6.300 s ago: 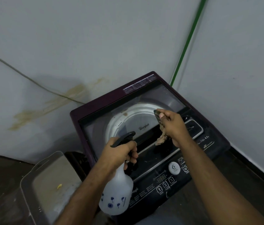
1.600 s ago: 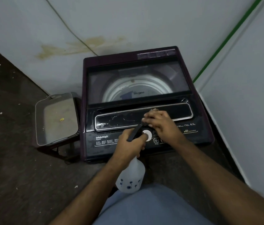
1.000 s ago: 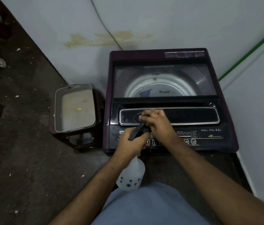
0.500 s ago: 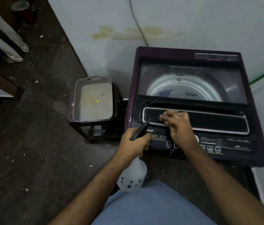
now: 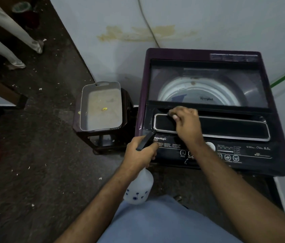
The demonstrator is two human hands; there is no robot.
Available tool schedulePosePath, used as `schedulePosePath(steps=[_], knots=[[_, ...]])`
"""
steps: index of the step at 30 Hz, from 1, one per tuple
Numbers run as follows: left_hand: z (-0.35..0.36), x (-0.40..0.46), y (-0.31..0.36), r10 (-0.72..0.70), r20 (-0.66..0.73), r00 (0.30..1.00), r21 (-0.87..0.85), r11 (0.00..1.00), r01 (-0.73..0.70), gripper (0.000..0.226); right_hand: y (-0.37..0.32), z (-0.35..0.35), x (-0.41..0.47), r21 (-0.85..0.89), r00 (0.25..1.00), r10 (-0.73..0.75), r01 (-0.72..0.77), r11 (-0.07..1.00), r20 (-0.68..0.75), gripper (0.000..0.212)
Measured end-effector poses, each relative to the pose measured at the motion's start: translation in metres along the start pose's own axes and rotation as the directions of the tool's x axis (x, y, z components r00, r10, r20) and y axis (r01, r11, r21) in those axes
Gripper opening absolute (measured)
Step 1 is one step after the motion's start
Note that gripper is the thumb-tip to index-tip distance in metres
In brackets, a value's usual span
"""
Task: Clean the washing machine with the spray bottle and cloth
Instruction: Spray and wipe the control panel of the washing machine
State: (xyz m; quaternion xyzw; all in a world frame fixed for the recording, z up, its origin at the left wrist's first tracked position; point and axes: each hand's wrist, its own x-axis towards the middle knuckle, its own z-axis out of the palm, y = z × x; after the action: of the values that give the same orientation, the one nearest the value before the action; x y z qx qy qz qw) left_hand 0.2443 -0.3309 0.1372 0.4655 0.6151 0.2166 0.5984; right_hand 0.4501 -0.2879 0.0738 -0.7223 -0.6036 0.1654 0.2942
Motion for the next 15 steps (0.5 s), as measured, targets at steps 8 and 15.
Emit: schedulePosePath(steps=[8,15], knots=[[0.040,0.006,0.014,0.022,0.056,0.998,0.013,1.000,-0.023,0.017,0.006,-0.001,-0.033,-0.001,0.915,-0.262,0.276,0.961,0.306,0.048],[0.100,0.010,0.028,0.035,0.101,0.994,0.018,0.999,-0.037,0.015,0.086,-0.062,-0.045,-0.126,0.996,-0.071,0.078,0.989,0.056,0.049]])
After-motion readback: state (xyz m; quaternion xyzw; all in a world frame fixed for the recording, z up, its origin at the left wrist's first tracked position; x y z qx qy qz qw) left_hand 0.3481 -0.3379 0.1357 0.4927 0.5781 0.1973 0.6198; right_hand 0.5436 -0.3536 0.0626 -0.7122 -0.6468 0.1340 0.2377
